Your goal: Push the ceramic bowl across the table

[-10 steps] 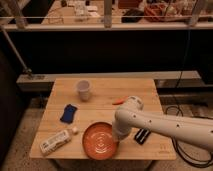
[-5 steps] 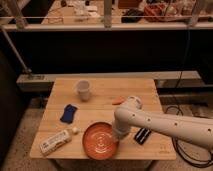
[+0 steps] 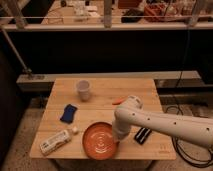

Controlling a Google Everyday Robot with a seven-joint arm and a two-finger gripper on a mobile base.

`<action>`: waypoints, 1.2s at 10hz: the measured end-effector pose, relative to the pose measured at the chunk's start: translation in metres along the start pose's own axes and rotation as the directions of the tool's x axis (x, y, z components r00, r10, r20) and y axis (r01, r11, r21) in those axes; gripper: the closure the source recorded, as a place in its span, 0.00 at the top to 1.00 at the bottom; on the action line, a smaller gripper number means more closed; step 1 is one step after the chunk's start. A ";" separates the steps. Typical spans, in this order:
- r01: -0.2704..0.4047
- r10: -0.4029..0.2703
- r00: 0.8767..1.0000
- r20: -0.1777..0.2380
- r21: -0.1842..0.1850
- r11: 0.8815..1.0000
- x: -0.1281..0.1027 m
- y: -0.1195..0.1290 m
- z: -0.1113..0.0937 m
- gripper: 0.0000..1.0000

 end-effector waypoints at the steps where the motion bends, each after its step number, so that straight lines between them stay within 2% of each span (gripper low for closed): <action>1: 0.003 -0.003 1.000 -0.001 -0.004 1.000 0.000 0.000 0.000 0.01; 5: 0.012 -0.012 1.000 -0.002 -0.016 1.000 0.001 0.000 0.002 0.01; 7: 0.028 -0.029 1.000 -0.005 -0.040 0.999 0.002 0.001 0.003 0.01; 12: 0.032 -0.032 0.999 0.001 -0.053 0.998 0.009 0.003 0.005 0.01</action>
